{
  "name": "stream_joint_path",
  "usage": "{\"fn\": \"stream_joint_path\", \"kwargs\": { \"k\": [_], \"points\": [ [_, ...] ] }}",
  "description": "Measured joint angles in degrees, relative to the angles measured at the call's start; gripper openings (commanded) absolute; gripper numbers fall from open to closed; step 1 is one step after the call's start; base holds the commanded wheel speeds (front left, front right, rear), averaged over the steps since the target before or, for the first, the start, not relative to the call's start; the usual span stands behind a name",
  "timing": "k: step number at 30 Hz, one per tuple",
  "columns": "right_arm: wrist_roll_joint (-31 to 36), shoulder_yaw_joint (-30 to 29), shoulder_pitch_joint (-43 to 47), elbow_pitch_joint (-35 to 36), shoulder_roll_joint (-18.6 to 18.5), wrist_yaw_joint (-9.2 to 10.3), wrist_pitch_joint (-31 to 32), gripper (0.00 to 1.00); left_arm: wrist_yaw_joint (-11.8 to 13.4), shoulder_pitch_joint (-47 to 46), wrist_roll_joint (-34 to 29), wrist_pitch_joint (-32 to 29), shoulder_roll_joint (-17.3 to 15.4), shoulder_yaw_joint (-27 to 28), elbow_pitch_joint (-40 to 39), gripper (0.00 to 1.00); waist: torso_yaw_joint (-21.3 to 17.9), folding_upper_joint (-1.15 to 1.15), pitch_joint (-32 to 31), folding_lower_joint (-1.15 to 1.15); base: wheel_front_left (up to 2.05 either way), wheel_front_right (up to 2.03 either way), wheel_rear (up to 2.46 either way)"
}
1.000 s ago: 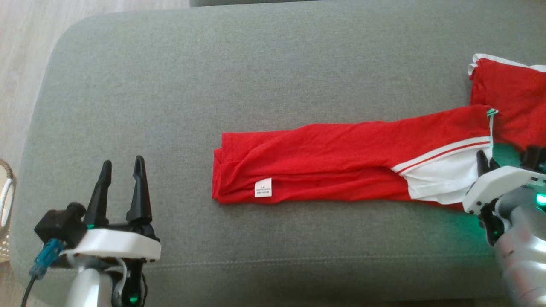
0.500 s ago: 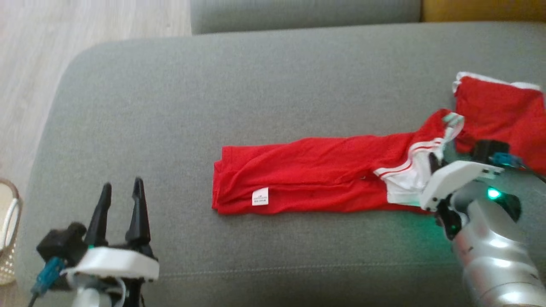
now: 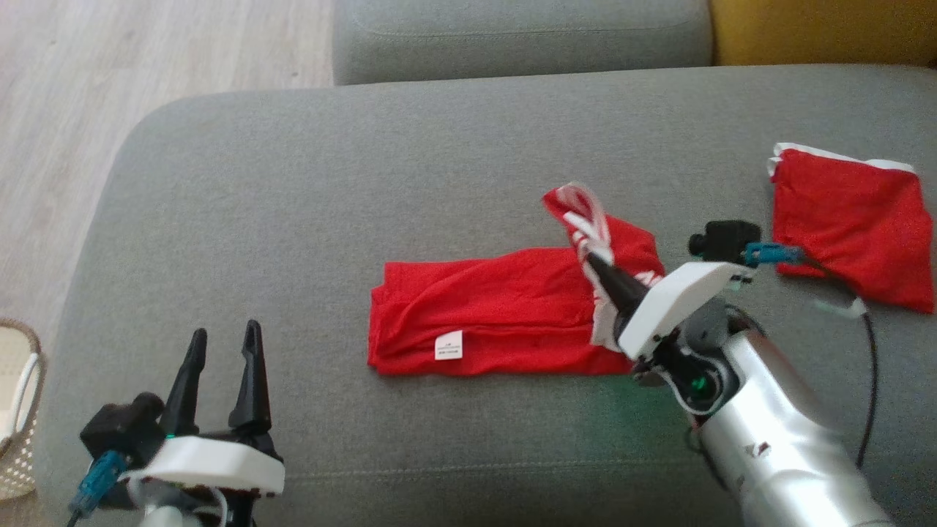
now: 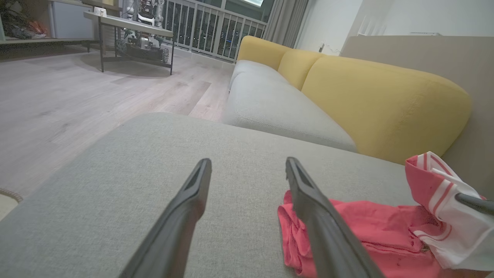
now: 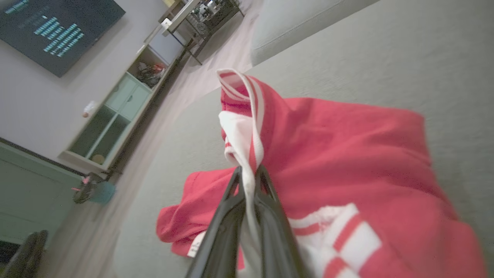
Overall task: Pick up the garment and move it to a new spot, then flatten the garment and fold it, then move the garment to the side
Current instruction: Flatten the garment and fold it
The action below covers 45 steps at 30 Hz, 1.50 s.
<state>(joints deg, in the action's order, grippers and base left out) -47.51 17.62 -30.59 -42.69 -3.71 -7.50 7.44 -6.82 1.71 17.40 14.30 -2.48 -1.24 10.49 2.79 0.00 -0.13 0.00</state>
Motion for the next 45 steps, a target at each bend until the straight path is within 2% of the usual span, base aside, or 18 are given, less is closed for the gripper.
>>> {"fn": "stream_joint_path", "kwargs": {
  "k": [6,10,22,29,33,34,35,45],
  "points": [
    [-14.7,8.7,0.6,4.3,0.0,0.00,0.9,0.00,0.0,0.0,0.3,0.0,0.0,-0.2,0.2,1.00,2.0,0.00,1.0,0.00,0.00,0.00,0.00],
    [-22.8,15.5,-0.6,3.3,0.0,0.00,-2.5,0.00,0.0,-0.1,0.9,0.0,0.0,-0.8,0.5,1.00,3.3,0.00,2.2,0.00,0.00,0.00,0.00],
    [-49.4,37.8,-11.5,-2.8,-0.2,0.01,-15.1,0.00,-0.2,-3.3,1.4,0.0,0.0,-3.5,1.5,1.00,7.5,0.00,6.8,0.00,0.00,0.00,0.00],
    [-61.3,50.9,-16.9,-4.6,-0.2,0.01,-19.6,0.00,-0.3,-4.6,1.9,0.0,0.0,-3.6,2.1,1.00,9.6,0.00,8.8,0.00,0.00,0.00,0.00],
    [-65.6,54.0,-18.3,-5.4,-0.2,0.01,-20.2,0.00,-0.3,-4.7,1.9,0.0,0.0,-3.6,2.5,1.00,10.0,0.00,9.3,0.00,0.00,0.00,0.00],
    [-66.6,54.8,-18.6,-5.6,-0.2,0.01,-20.7,0.25,-0.3,-4.8,1.9,0.0,0.0,-3.7,2.5,1.00,10.2,0.00,9.5,0.00,0.00,0.00,0.00],
    [-67.2,55.3,-18.8,-5.9,-0.1,0.01,-20.8,1.00,-0.3,-4.9,1.9,0.0,0.0,-3.7,2.6,1.00,10.3,0.00,9.6,0.00,0.00,0.00,0.00],
    [-69.7,56.4,-20.1,-5.6,-0.1,0.01,-21.7,1.00,-0.3,-5.7,2.0,0.0,0.0,-3.5,2.9,1.00,8.8,0.01,9.6,0.00,0.00,0.00,0.00]
  ]
}}
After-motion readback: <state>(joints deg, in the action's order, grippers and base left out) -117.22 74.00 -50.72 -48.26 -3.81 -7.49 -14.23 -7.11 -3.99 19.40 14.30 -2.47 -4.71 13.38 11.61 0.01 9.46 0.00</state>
